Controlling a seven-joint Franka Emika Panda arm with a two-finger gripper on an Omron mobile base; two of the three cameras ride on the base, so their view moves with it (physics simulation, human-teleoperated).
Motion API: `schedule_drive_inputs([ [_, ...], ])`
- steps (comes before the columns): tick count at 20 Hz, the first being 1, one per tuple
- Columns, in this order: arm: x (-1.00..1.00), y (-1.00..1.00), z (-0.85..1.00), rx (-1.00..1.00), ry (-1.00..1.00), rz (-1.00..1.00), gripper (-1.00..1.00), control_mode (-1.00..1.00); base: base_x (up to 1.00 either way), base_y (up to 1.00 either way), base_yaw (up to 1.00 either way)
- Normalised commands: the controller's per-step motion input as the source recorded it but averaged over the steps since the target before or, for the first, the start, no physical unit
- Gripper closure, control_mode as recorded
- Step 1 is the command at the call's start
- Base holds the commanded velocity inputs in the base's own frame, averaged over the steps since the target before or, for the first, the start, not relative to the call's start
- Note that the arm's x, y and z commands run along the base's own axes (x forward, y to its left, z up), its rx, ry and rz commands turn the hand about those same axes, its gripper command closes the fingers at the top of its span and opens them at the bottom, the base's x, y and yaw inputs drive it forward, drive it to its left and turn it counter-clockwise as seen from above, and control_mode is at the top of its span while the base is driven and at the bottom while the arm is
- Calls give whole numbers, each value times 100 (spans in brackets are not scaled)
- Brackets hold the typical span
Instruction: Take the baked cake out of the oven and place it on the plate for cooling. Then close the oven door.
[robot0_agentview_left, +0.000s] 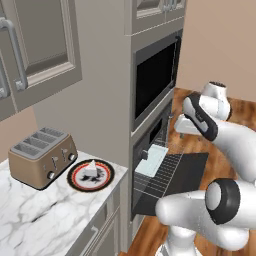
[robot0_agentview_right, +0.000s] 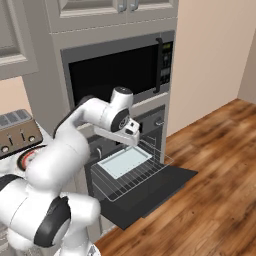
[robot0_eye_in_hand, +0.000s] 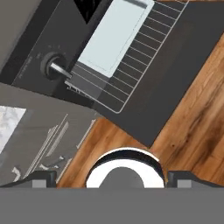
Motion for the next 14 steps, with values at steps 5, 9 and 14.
schedule_drive_inputs([
  [5, 88, -38, -90, 0, 9, 0, -100, -100, 0, 0, 0],
  [9, 60, -30, -87, 2, 8, 0, -100, -100, 0, 0, 0],
  [14, 56, -18, -93, 7, 4, 0, -100, -100, 0, 0, 0],
])
